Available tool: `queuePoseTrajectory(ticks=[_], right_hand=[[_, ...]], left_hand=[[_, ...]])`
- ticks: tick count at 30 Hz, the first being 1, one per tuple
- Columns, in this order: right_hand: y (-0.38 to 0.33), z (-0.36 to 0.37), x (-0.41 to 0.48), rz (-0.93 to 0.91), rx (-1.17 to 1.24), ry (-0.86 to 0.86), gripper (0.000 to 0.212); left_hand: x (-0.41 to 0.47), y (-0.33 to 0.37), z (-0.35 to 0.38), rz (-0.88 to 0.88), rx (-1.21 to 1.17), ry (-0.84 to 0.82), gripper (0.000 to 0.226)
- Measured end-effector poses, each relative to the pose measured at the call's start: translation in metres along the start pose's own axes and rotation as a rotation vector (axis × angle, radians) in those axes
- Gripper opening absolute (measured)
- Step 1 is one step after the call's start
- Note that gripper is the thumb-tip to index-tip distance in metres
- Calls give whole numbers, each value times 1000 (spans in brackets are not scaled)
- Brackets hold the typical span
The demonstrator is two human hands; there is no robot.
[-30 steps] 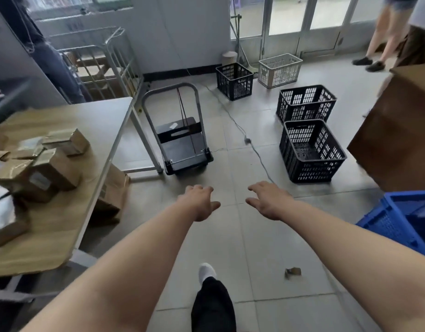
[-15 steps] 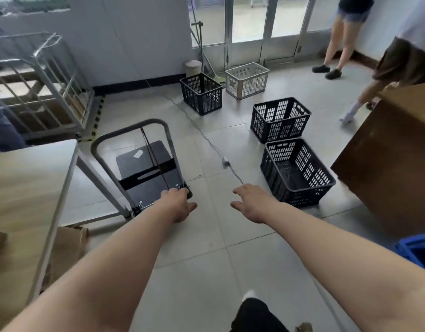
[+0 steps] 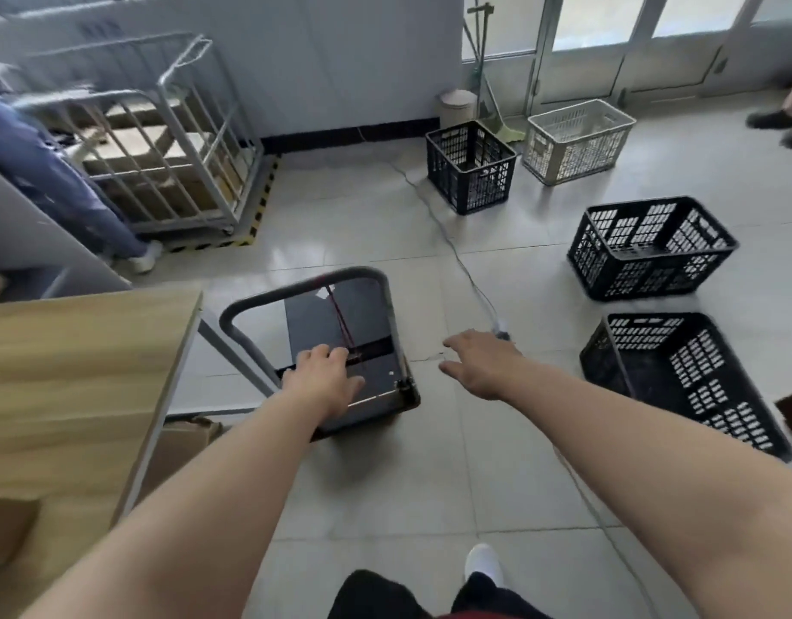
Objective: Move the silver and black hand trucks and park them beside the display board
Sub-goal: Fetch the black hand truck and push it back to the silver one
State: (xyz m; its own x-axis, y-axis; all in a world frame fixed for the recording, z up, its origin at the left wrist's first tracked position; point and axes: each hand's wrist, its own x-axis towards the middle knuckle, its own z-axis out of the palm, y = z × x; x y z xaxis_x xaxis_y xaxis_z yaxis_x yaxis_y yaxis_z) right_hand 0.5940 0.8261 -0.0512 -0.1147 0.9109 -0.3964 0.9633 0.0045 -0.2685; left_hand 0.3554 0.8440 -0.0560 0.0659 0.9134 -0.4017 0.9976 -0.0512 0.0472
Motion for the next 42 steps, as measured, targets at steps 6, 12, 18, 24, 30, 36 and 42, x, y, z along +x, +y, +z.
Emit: queuePoseTrajectory(ticks=[6, 12, 18, 24, 30, 36, 42], right_hand=[[-45, -10, 87, -77, 12, -38, 49], [-94, -21, 173, -62, 13, 57, 56], [-129, -15, 243, -111, -47, 39, 57], [-132, -4, 265, -60, 72, 108, 30], [-131, 11, 243, -62, 118, 174, 28], [-113, 25, 191, -72, 100, 141, 28], [-71, 45, 134, -98, 52, 153, 28]], left_hand=[[67, -63, -28, -177, -56, 45, 65], [153, -120, -45, -117, -76, 87, 68], [202, -161, -33, -55, -60, -80, 47], [209, -166, -20, -30, -110, -21, 30], [188, -165, -10, -26, -95, 28, 26], [142, -146, 10, -33, -90, 10, 26], [84, -99, 45, -67, -138, 43, 23]])
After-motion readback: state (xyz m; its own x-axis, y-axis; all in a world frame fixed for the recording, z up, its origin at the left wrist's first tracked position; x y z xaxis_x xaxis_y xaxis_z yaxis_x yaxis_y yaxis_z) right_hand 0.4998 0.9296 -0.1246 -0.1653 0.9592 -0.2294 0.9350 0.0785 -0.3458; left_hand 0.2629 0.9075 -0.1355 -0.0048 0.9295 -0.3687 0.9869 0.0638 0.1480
